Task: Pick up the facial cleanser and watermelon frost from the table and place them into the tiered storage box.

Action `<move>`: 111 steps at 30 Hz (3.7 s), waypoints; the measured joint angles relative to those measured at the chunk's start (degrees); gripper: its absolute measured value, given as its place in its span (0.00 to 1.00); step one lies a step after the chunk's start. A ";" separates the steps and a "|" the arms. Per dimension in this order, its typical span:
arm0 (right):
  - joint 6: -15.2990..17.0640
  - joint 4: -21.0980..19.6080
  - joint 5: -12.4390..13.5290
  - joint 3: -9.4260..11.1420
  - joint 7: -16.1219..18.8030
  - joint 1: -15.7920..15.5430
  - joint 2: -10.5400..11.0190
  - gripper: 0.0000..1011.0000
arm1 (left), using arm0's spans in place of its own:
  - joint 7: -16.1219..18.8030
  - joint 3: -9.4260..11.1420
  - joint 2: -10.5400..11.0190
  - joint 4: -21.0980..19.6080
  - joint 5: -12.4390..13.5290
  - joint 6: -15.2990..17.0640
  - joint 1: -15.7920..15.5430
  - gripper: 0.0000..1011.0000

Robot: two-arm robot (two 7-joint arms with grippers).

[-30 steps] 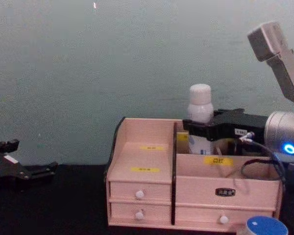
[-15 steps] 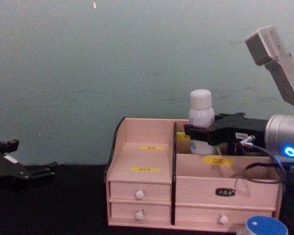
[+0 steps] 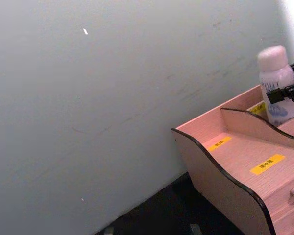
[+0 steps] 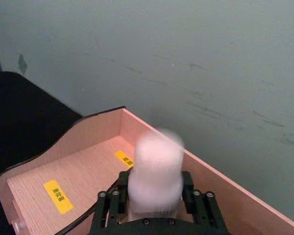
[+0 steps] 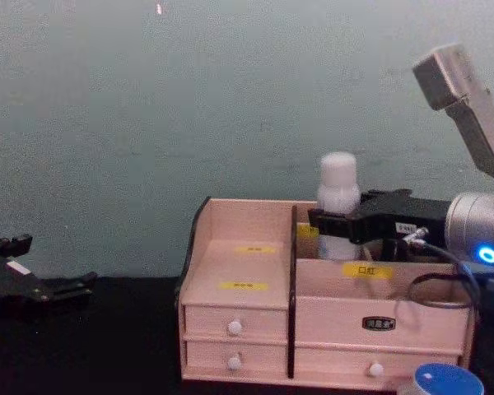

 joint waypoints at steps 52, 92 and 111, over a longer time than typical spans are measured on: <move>0.54 -34.10 8.75 8.73 4.62 -25.31 18.73 0.99 | 0.00 0.00 0.00 0.00 0.00 0.00 0.00 0.99; 6.51 -28.84 12.09 2.40 6.74 -27.40 23.86 0.99 | 0.00 0.00 0.00 0.00 0.00 0.00 0.00 0.99; 6.98 -25.96 12.14 1.37 6.38 -25.85 22.87 0.99 | 0.00 0.00 0.00 0.00 0.00 0.00 0.00 0.99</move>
